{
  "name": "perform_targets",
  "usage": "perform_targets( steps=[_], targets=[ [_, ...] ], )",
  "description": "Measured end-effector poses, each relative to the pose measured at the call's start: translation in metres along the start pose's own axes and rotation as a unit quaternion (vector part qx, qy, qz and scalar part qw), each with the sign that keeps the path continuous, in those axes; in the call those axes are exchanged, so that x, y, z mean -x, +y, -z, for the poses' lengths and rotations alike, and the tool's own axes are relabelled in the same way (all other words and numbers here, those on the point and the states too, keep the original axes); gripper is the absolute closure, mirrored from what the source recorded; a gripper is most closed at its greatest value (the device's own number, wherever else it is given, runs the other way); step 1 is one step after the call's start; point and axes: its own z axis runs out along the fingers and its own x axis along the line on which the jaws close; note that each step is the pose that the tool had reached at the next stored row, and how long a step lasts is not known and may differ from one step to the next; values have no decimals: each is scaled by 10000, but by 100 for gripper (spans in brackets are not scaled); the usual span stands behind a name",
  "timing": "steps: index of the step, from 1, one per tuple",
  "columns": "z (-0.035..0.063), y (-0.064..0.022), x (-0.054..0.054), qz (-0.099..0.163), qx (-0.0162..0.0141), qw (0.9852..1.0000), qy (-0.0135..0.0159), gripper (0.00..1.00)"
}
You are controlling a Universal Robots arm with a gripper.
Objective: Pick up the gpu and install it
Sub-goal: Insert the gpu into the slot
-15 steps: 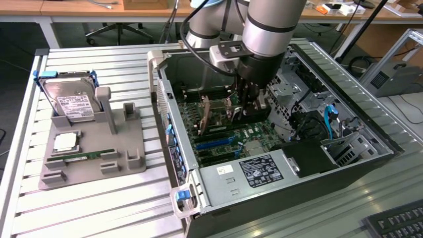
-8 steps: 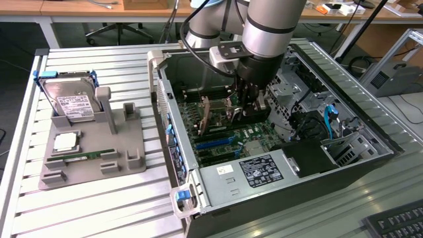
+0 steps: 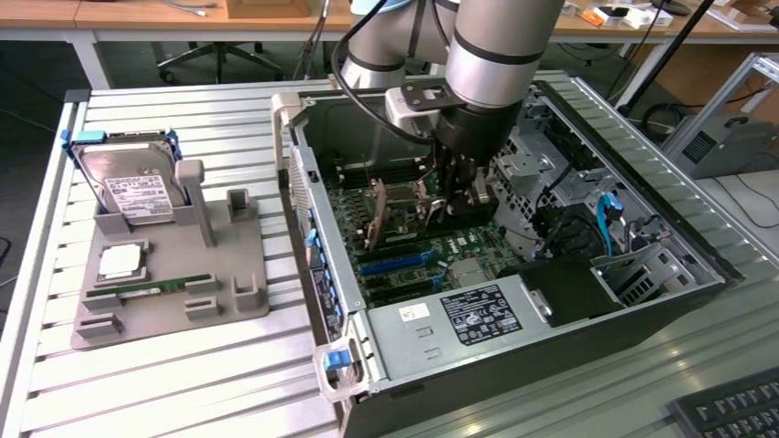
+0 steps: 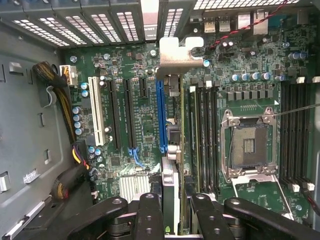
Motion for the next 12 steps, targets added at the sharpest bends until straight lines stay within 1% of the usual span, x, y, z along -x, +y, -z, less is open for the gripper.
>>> perform_targets(
  steps=[12],
  targets=[
    [-40, 3, -4, 1, -1, 10000, 9, 73]
  ],
)
